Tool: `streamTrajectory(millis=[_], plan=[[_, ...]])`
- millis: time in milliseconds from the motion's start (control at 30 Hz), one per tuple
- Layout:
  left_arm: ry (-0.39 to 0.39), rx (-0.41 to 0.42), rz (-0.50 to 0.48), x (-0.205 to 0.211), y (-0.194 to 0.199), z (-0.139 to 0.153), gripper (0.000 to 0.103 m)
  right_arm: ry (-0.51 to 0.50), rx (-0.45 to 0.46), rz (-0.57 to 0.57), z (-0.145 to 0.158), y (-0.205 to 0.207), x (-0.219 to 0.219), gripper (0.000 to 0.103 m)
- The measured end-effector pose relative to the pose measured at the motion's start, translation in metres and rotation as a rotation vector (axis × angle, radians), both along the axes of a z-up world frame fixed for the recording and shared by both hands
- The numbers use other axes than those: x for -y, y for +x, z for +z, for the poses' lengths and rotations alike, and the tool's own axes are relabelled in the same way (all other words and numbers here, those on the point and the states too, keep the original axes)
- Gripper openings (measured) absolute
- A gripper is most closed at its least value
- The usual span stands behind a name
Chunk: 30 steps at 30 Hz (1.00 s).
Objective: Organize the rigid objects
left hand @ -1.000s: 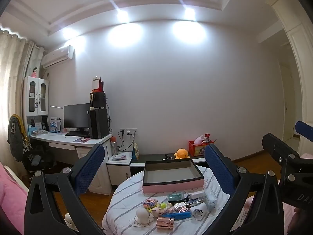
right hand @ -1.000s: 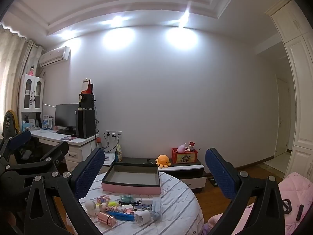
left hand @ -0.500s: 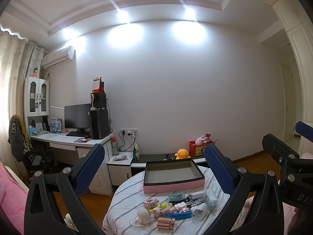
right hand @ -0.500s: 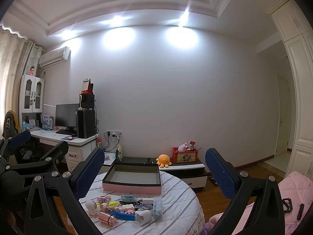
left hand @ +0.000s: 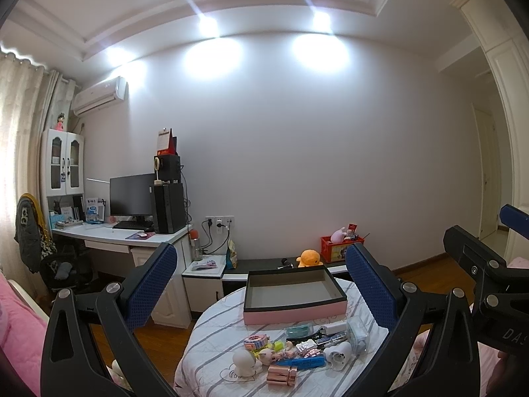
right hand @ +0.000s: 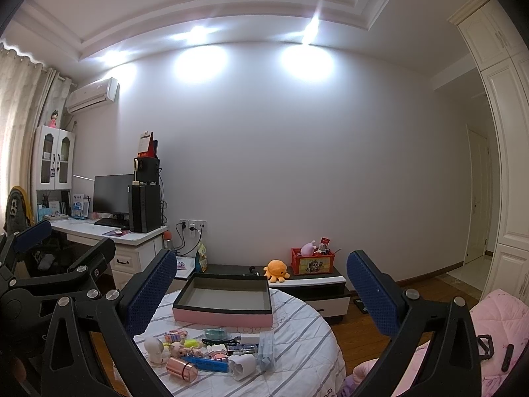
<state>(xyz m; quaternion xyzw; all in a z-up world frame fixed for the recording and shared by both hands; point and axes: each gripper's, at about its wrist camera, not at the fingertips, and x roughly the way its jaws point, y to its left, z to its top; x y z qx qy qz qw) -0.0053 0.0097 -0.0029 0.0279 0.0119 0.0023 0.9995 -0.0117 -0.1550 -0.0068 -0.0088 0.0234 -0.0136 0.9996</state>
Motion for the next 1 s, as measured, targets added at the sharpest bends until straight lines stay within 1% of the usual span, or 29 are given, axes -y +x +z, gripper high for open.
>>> streamTrajectory(millis=[1000], plan=[[0.000,-0.009,0.005,0.0005,0.0013,-0.0058,0.103,-0.001,-0.012,-0.002,-0.0016,0.0039,0.0014,0.103]])
